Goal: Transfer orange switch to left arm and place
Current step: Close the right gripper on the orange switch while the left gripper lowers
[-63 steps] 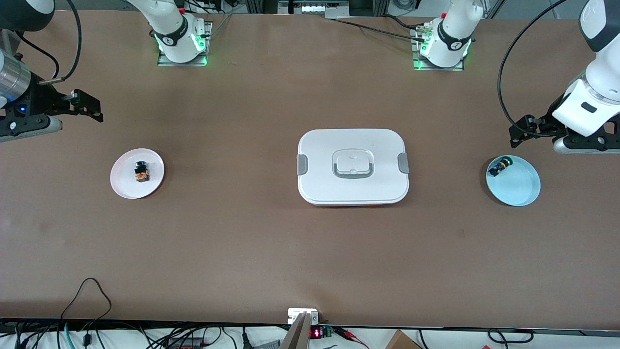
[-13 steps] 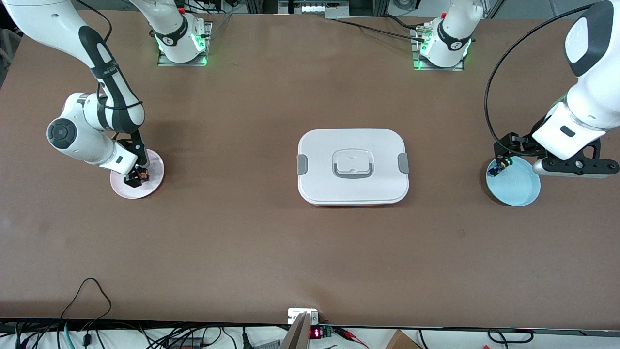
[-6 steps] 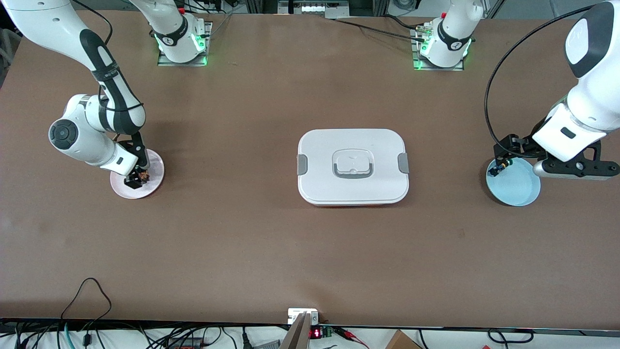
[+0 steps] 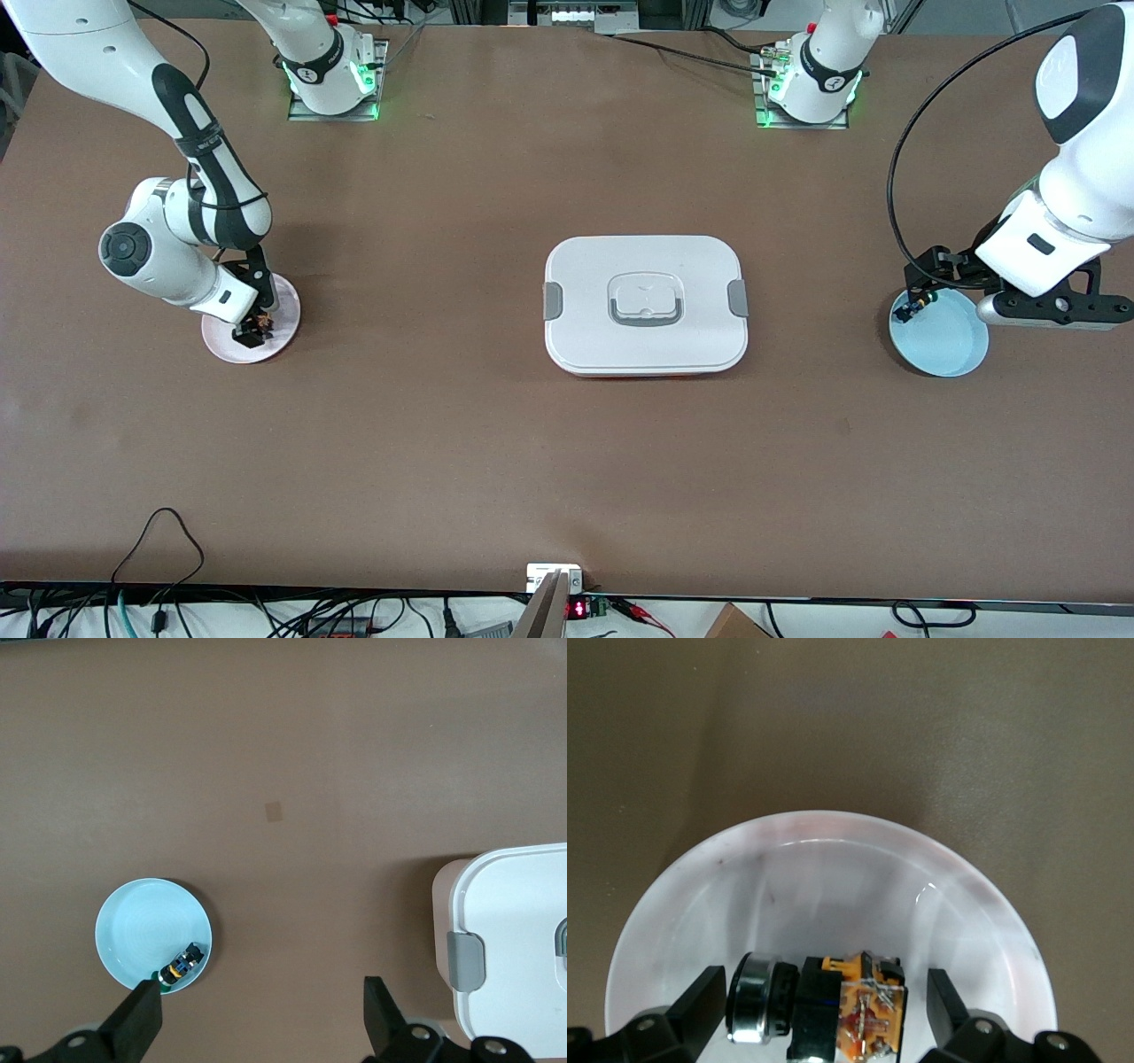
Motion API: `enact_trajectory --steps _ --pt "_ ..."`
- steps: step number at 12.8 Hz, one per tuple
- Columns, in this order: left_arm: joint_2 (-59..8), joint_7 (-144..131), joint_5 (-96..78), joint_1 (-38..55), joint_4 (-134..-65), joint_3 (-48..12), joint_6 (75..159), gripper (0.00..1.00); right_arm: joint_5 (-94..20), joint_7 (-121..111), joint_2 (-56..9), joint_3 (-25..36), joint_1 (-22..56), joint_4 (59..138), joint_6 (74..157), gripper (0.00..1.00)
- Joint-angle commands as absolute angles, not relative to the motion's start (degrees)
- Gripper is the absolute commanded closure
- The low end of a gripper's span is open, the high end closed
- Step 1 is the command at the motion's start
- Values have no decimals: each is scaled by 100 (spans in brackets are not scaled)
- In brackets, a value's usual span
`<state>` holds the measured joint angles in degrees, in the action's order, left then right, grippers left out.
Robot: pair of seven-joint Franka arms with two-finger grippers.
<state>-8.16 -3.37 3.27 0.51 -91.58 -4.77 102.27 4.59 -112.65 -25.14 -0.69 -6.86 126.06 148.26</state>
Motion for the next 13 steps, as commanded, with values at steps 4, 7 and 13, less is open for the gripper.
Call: enact_trajectory --steps 4,7,13 --pt "-888 -290 290 35 -9000 -492 10116 0 378 -11768 -2452 -141 -844 12744 15205 70" --pt "-888 -299 290 53 -9000 -492 10107 0 369 -11760 -2295 -184 -844 12727 15065 94" --pt "-888 -299 290 53 -9000 -483 10116 0 -866 -10979 -1890 -956 -791 11885 12826 96"
